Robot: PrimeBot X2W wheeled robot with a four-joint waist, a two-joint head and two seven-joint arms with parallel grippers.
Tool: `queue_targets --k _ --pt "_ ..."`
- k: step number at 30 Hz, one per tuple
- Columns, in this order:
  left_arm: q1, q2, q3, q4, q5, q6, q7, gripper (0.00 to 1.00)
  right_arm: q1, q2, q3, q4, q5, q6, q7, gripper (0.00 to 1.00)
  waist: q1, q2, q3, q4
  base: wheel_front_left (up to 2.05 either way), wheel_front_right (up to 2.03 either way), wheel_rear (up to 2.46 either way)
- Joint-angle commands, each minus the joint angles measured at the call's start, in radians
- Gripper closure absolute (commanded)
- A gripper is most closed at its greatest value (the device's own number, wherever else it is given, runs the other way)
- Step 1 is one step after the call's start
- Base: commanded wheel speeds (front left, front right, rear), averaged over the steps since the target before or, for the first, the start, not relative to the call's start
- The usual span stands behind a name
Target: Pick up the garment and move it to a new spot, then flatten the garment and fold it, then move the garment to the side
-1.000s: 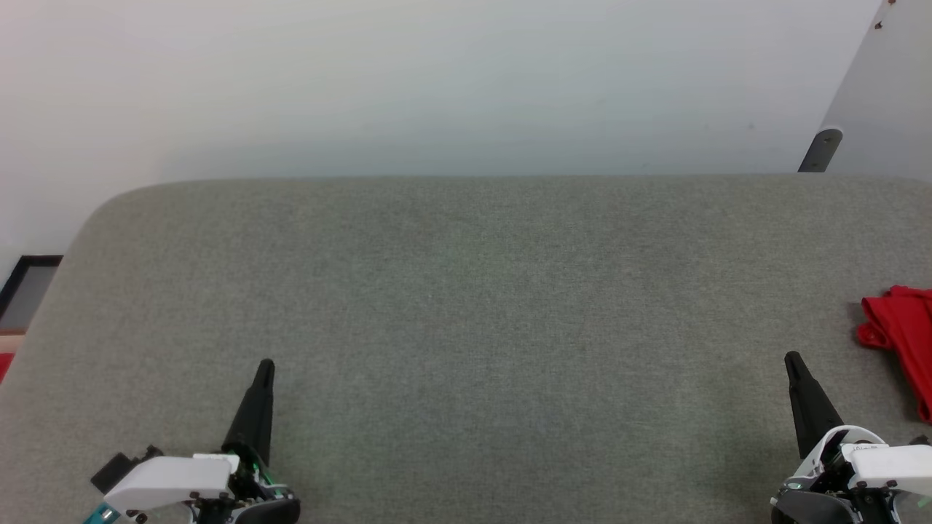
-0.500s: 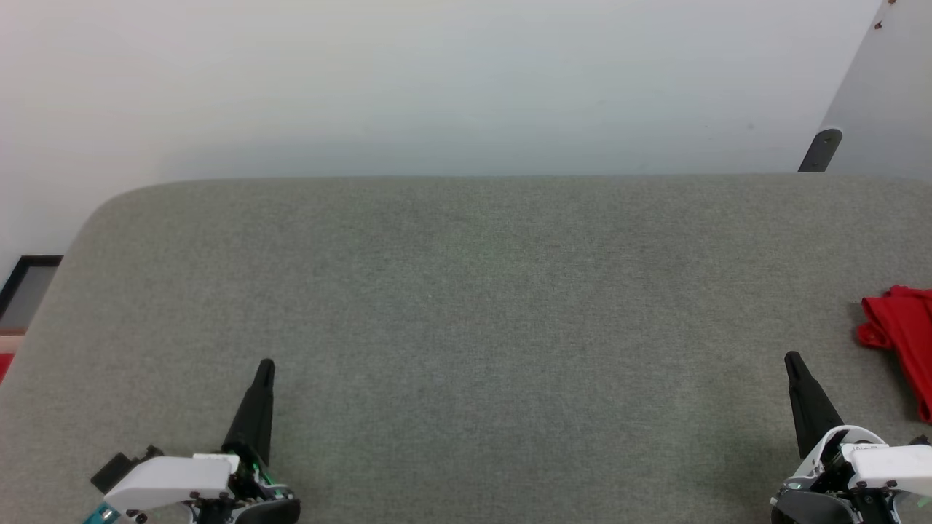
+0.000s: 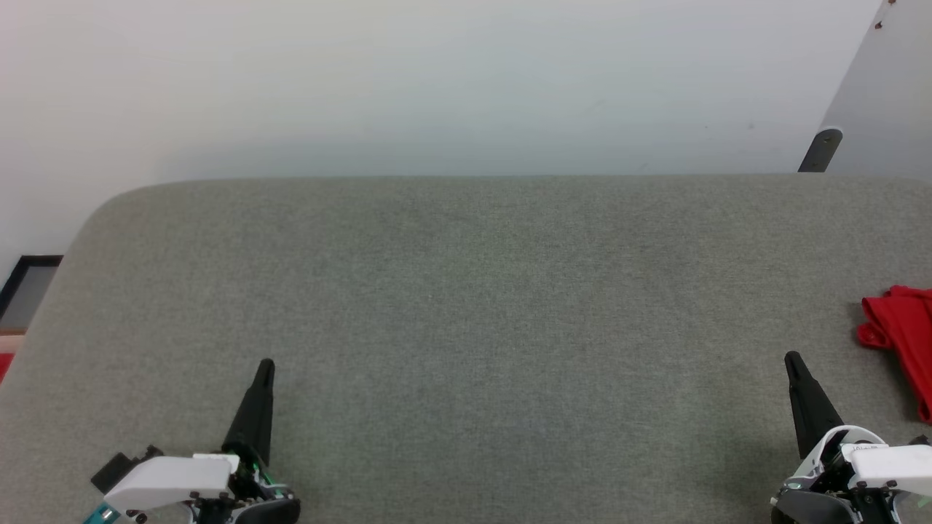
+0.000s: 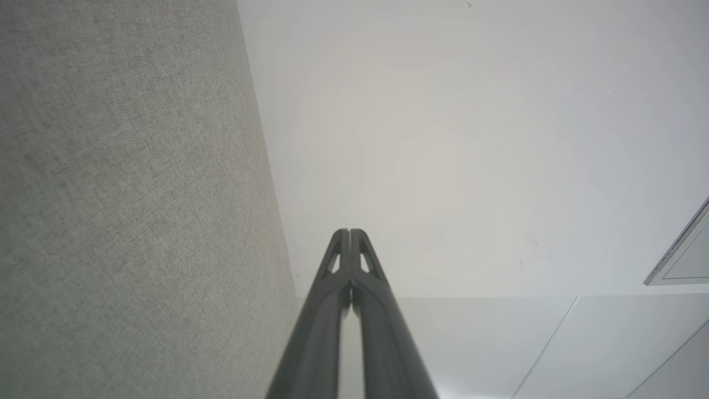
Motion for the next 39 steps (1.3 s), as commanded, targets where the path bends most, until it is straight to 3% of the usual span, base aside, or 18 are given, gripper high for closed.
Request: queue_targets --k 1,39 --pt "-0.009 -0.001 0.002 0.001 -0.003 -0.006 0.002 1.0 -0.003 0.004 0.001 0.0 0.004 0.0 0.001 1.0 0.0 0.0 0.0 0.0 0.0 0.0 0.0" --pt "-0.009 -0.001 0.002 0.001 -0.003 -0.006 0.002 1.0 -0.003 0.004 0.001 0.0 0.005 0.0 0.001 1.0 0.0 0.0 0.0 0.0 0.0 0.0 0.0"
